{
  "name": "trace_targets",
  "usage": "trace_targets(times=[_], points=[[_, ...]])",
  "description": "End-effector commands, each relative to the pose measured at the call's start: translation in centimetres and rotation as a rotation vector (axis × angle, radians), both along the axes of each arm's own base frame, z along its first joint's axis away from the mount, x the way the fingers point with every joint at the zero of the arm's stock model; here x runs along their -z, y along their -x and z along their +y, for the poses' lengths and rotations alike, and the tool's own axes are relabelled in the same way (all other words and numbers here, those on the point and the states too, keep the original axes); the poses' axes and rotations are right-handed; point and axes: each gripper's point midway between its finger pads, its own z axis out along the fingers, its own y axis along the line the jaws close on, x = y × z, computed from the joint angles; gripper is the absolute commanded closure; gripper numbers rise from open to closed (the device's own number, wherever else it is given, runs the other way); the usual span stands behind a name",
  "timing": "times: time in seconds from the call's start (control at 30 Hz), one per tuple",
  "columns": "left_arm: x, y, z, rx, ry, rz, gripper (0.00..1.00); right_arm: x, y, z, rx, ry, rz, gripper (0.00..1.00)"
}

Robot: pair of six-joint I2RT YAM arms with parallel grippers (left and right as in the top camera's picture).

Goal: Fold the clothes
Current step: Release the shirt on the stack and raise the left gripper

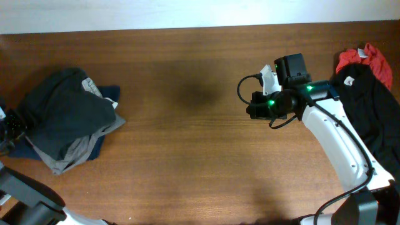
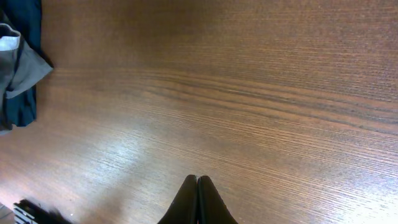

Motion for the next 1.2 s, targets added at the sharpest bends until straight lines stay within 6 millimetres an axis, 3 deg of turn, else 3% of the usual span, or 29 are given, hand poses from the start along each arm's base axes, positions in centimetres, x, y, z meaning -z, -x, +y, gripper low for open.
trace_targets(times=[0.0, 0.13, 0.2, 0.23, 0.33, 0.37, 0.4, 0.47, 0.57, 0.67, 0.8, 0.9, 1.03, 1.17], points=[[-1.0, 1.6, 1.5, -0.089, -0.018, 0.037, 0.13, -1.3, -0.4, 0.0, -0.004, 0.011, -0.039, 0.96], [-5.2, 3.6, 3.1, -0.160, -0.059, 0.013, 0.16, -1.3, -0.3, -0.1, -0.003, 0.016, -0.037, 0.96], [-7.9, 4.3, 3.6, -0.188, -0.093, -0.020, 0.25, -1.3, -0.4, -0.1, -0.003, 0.016, -0.038, 0.96], [-9.0, 4.4, 3.6, -0.192, -0.108, -0.042, 0.35, -1.3, -0.4, -0.2, -0.002, 0.018, -0.039, 0.96], [-11.9, 3.6, 1.9, -0.157, -0.100, -0.147, 0.89, -1.3, -0.5, -0.1, -0.001, 0.018, -0.045, 0.96], [-12.3, 3.1, 1.1, -0.138, -0.081, -0.169, 1.00, -1.4, -0.6, -0.1, -0.001, 0.017, -0.047, 0.96], [-12.4, 2.7, 0.1, -0.114, -0.057, -0.177, 1.00, -1.4, -0.7, -0.1, -0.001, 0.016, -0.052, 0.96], [-11.6, 2.1, -2.0, -0.072, -0.016, -0.146, 0.99, -1.4, -0.7, -0.1, -0.001, 0.016, -0.055, 0.96], [-8.6, 1.2, -4.5, -0.057, 0.048, -0.078, 1.00, -1.4, -0.7, -0.1, -0.001, 0.016, -0.052, 0.96], [-3.7, 1.1, -4.9, -0.108, 0.040, 0.014, 1.00, -1.4, -0.6, -0.1, -0.002, 0.016, -0.048, 0.96], [2.9, 1.0, -5.1, -0.112, 0.039, 0.010, 0.99, -1.2, -0.2, -0.1, -0.003, 0.016, -0.030, 0.96], [7.1, 1.7, -7.0, -0.096, 0.103, -0.002, 1.00, -1.3, -0.2, -0.1, -0.003, 0.015, -0.031, 0.96], [8.4, 2.5, -8.1, -0.093, 0.135, 0.012, 0.99, -1.3, -0.2, -0.1, -0.004, 0.012, -0.030, 0.96], [5.5, 1.6, -8.3, -0.074, 0.152, -0.048, 0.92, -1.5, -0.2, -0.1, -0.005, 0.012, -0.033, 0.96]])
